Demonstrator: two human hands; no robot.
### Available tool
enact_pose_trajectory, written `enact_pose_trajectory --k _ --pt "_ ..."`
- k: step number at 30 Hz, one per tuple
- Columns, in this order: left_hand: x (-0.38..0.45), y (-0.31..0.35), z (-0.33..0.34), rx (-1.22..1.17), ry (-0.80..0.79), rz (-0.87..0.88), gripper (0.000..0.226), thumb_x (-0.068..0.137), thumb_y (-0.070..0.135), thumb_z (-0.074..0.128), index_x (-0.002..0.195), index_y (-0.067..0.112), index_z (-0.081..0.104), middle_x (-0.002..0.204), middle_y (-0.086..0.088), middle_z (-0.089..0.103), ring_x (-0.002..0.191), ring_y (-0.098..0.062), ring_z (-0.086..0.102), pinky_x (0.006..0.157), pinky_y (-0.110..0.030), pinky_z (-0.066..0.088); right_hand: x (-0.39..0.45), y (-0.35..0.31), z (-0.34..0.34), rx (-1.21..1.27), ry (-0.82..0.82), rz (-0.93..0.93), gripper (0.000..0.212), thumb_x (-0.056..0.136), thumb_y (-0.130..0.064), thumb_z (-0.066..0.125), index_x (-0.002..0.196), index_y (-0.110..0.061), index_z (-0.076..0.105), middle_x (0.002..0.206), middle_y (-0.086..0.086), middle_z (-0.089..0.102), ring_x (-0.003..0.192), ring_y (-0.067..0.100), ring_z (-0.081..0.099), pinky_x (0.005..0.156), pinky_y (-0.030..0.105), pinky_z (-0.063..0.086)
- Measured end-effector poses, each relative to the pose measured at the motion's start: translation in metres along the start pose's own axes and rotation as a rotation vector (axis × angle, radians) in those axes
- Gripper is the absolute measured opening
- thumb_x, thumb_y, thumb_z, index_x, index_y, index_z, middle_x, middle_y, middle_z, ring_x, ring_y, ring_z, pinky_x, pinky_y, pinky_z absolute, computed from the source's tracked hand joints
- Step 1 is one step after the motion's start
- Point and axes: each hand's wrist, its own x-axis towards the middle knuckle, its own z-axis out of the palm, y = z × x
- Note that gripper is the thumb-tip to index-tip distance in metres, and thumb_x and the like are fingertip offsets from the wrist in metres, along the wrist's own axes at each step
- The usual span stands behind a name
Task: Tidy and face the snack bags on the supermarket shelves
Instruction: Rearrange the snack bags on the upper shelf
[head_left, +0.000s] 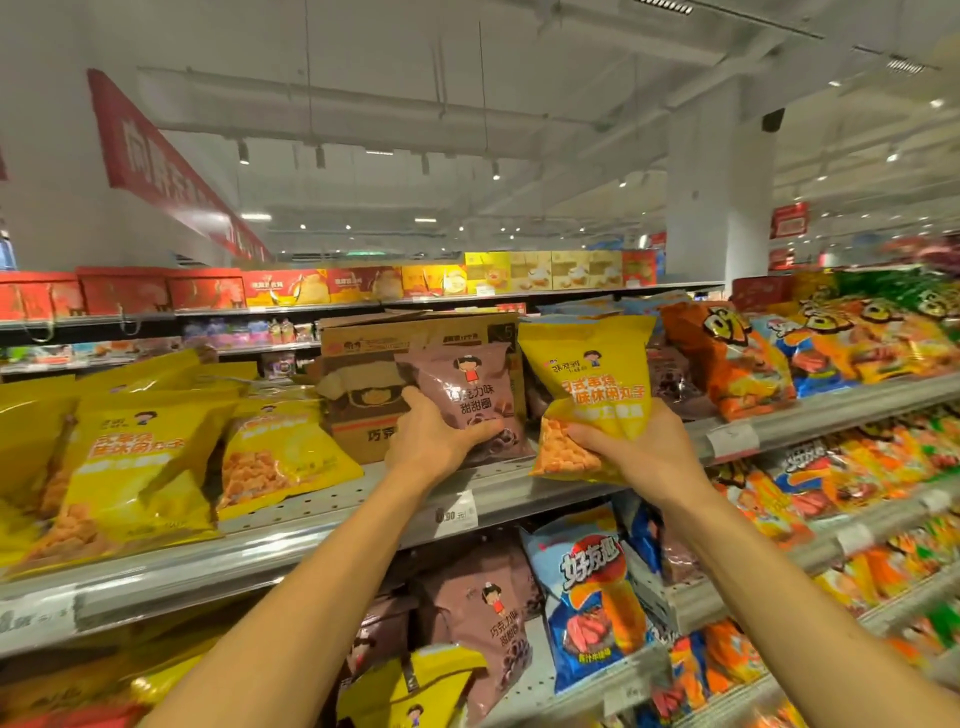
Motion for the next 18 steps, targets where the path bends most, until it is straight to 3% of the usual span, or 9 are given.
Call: enact_pose_trajectory --k 4,7,12,15,18 --pt "-0.008 -0.013 -0.02 0.014 -0.036 0.077 0.084 0.067 0.069 0.076 0.123 0.013 0.047 0.116 0.001 0.066 0.106 -0.022 0.063 0.092 -0.047 0.053 -0.001 -0.016 0.022 0.006 -0.002 -0.019 0.051 0.074 -0.032 0.09 0.119 -0.021 0.07 0.107 -0.005 0.075 0.103 0.016 0.069 0.09 0.033 0.051" --pt "-0.016 -0.029 -0.05 0.171 0.042 0.194 0.059 0.079 0.074 0.06 0.099 0.018 0.063 0.101 0.001 0.071 0.092 -0.019 0.066 0.085 -0.044 0.056 -0.001 -0.033 0.051 -0.016 -0.013 -0.051 0.054 0.072 -0.038 0.09 0.119 -0.022 0.069 0.108 -0.004 0.074 0.104 0.017 0.068 0.089 0.032 0.05" --pt "-0.042 -0.066 -0.117 0.48 0.131 0.218 0.062 0.088 0.074 0.046 0.075 0.019 0.07 0.071 0.002 0.067 0.07 -0.019 0.064 0.067 -0.038 0.056 -0.006 -0.066 0.114 -0.041 -0.073 -0.067 0.068 0.067 -0.052 0.089 0.123 -0.021 0.065 0.115 0.0 0.073 0.109 0.021 0.066 0.094 0.039 0.053" --pt "-0.062 -0.09 -0.153 0.718 0.102 0.159 0.061 0.083 0.078 0.048 0.072 0.02 0.063 0.075 0.0 0.065 0.078 -0.027 0.065 0.068 -0.038 0.055 -0.011 -0.081 0.155 -0.016 -0.127 -0.086 0.066 0.067 -0.049 0.09 0.122 -0.022 0.065 0.114 -0.001 0.073 0.107 0.021 0.067 0.093 0.037 0.053" --pt "-0.082 -0.105 -0.172 0.86 0.122 0.201 0.052 0.087 0.071 0.051 0.084 0.021 0.064 0.091 -0.003 0.066 0.089 -0.027 0.065 0.07 -0.038 0.051 -0.015 -0.088 0.195 -0.047 -0.184 -0.086 0.069 0.067 -0.052 0.089 0.121 -0.018 0.061 0.114 0.002 0.072 0.109 0.026 0.066 0.09 0.038 0.052"
